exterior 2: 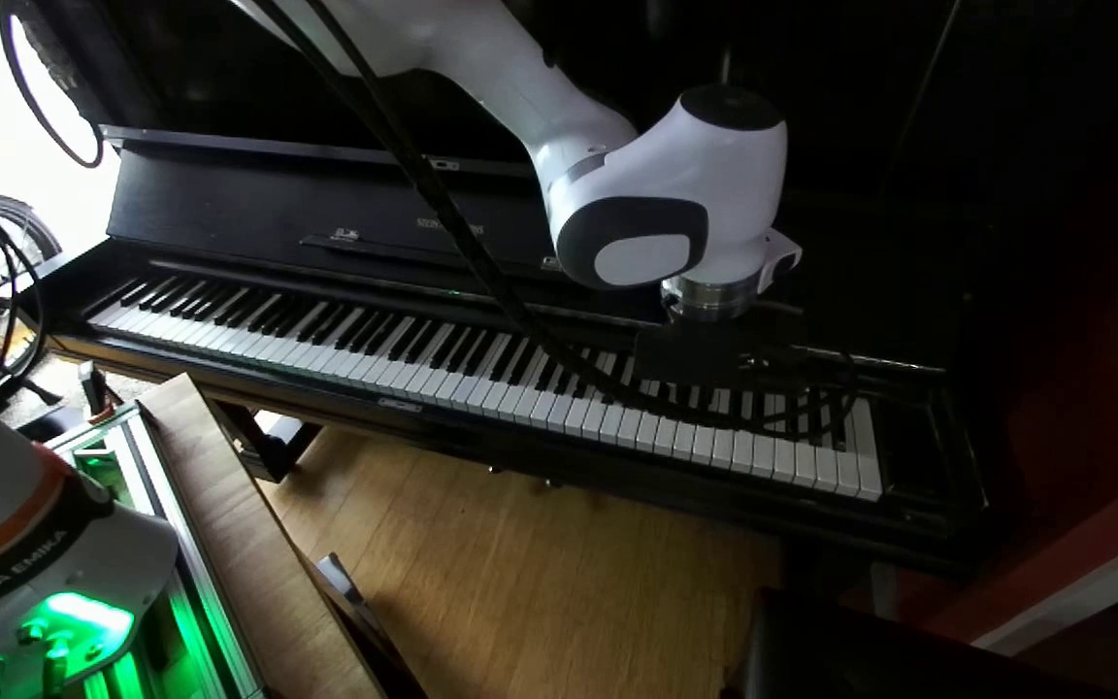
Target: Press a white key on the right keys of the piano
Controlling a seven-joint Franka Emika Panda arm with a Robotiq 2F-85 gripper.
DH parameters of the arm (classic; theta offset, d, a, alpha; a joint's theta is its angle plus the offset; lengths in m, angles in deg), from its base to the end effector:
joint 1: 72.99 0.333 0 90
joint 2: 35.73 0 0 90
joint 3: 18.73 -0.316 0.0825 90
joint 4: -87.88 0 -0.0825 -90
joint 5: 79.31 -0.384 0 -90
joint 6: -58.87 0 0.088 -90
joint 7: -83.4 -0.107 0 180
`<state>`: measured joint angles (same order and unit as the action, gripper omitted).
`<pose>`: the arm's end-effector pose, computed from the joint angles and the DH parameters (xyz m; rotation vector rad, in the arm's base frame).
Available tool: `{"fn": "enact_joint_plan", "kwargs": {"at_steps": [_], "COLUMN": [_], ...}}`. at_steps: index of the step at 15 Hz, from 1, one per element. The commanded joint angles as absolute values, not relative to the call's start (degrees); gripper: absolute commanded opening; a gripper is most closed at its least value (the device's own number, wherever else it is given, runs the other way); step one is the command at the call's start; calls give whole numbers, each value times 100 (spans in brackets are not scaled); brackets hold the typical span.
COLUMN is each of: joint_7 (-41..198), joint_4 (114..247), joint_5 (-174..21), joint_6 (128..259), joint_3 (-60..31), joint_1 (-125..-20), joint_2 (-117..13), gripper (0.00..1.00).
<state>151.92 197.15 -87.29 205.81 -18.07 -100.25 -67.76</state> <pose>0.5647 -0.3012 0.2111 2.9748 0.9163 0.1902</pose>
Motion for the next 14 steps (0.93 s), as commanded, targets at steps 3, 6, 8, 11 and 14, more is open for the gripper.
{"fn": "enact_joint_plan", "kwargs": {"at_steps": [3, 6, 8, 11, 14], "joint_7": [14891, 14720, 14575, 14337, 13982], "joint_4": [20185, 20367, 20503, 20699, 20882], "joint_5": [-8588, -8565, -8487, -8374, -8220], "joint_6": [20356, 20305, 20297, 20271, 20068], "joint_3": [-1596, -1518, -1428, -1307, -1181], "joint_1": [-9781, -9644, -9533, -9387, -9245], "joint_2": [-6152, -5811, -5562, -5181, -4759], "gripper": [81, 100, 100, 100, 100]}}
